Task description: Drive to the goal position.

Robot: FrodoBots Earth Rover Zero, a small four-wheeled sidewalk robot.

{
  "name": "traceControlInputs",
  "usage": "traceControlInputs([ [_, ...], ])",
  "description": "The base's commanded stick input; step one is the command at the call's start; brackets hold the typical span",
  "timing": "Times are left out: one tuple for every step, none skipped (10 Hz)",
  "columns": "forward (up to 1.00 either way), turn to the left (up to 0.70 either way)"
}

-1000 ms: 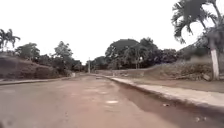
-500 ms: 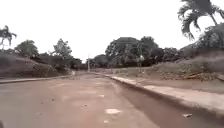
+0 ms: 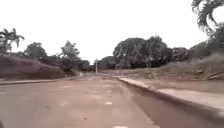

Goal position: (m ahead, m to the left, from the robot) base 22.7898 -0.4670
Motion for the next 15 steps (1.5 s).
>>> traceControlInputs([
  [1.00, 0.00],
  [1.00, 0.00],
  [1.00, 0.00],
  [1.00, 0.00],
  [1.00, 0.00],
  [1.00, 0.00],
  [1.00, 0.00],
  [1.00, 0.00],
  [1.00, 0.00],
  [1.00, 0.00],
  [1.00, 0.00],
  [1.00, 0.00],
  [1.00, 0.00],
  [1.00, 0.00],
  [1.00, 0.00],
])
